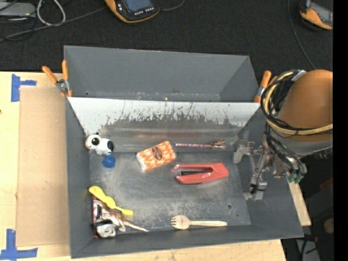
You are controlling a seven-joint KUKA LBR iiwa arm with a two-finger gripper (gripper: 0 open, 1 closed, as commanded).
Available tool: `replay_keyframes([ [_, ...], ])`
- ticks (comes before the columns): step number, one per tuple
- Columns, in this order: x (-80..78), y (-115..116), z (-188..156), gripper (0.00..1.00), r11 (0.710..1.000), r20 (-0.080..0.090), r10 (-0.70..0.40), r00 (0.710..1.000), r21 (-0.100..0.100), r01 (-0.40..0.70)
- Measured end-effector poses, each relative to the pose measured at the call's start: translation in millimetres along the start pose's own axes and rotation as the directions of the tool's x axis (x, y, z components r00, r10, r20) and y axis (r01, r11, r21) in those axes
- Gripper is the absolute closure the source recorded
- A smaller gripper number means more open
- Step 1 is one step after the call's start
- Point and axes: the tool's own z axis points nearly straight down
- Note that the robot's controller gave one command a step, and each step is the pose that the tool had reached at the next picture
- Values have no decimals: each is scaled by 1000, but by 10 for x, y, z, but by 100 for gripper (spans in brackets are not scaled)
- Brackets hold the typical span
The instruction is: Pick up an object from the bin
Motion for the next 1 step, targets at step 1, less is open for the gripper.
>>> replay_keyframes([
  [1, -16, 5, -36, 0, 1000, 7, -4, 1000, 1, 4],
])
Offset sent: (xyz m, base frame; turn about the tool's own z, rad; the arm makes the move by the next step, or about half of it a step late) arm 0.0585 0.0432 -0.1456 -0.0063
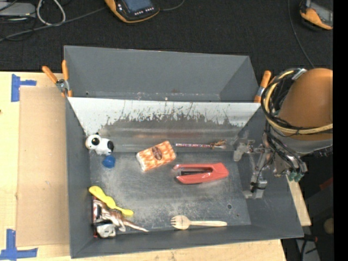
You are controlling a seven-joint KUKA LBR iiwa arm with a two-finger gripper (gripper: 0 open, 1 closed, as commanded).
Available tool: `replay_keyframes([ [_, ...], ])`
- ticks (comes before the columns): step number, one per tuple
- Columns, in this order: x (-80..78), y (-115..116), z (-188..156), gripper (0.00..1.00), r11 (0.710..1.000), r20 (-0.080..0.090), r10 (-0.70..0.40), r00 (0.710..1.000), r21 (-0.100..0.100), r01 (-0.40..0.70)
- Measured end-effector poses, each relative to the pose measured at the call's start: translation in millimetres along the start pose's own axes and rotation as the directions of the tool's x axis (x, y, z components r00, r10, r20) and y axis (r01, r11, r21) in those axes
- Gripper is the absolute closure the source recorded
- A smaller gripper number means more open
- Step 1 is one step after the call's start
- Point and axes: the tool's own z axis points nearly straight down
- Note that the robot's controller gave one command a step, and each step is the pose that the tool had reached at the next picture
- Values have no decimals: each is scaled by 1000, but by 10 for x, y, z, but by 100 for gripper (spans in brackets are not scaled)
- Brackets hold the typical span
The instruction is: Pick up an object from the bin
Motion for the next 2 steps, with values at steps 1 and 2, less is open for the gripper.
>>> replay_keyframes([
  [1, -411, 290, 1008, 0, 1000, 3, -1, 1000, 0, 1],
  [2, -937, 702, 776, 0, 997, 21, -71, 997, 2, 71],
])
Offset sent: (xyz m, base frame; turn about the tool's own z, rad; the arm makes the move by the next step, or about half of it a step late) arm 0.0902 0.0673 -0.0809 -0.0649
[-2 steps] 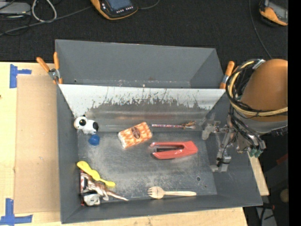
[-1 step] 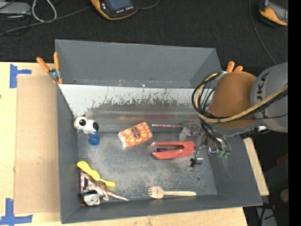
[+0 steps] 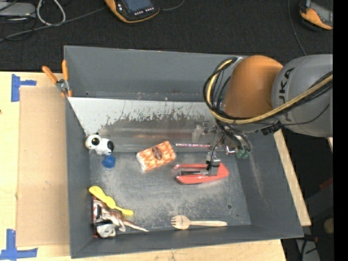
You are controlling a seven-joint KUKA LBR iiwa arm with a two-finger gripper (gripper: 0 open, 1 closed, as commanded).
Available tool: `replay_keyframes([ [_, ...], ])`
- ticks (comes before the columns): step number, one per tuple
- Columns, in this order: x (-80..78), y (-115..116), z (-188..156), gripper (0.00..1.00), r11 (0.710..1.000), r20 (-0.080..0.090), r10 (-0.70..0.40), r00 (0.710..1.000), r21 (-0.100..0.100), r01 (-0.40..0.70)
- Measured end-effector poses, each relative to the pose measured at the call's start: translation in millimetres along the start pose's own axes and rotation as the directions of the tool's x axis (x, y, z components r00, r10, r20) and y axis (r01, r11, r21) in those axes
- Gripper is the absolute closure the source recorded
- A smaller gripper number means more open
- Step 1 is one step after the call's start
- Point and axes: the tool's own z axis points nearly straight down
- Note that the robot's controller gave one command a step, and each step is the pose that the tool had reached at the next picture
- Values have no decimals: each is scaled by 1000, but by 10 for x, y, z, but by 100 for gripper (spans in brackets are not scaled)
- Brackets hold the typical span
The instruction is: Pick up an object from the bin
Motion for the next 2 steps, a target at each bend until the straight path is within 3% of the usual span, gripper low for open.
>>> replay_keyframes([
  [1, 309, -96, 440, 0, 1000, -30, 23, 999, -2, -23],
  [2, 202, -357, 733, 0, 1000, -5, -5, 1000, 0, 5],
])
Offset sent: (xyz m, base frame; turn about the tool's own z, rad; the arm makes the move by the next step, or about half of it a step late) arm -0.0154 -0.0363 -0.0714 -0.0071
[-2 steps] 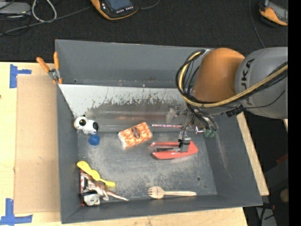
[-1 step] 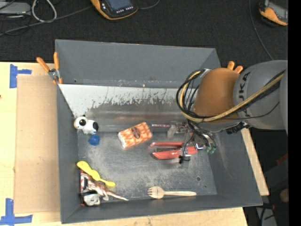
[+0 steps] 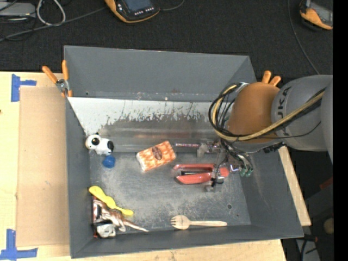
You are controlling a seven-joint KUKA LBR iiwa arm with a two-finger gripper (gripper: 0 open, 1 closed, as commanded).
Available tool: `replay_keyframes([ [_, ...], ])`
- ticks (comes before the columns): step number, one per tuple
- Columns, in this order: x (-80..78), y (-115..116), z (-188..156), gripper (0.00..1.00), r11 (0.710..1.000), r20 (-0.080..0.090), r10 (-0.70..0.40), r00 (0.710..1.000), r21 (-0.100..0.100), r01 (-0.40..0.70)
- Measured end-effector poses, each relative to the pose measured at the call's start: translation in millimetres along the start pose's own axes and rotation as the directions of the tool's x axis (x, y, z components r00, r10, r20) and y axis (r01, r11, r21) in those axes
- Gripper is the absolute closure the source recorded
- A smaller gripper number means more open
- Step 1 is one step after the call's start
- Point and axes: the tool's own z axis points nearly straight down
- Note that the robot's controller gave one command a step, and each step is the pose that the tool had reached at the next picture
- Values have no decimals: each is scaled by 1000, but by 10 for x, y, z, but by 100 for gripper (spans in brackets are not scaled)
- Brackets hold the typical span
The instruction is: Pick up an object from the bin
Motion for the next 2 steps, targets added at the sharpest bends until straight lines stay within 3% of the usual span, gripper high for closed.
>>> replay_keyframes([
  [1, 50, 12, -25, 100, 999, -10, -33, 999, -3, 33],
  [2, 50, 12, -25, 100, 999, -10, -34, 999, -3, 34],
])
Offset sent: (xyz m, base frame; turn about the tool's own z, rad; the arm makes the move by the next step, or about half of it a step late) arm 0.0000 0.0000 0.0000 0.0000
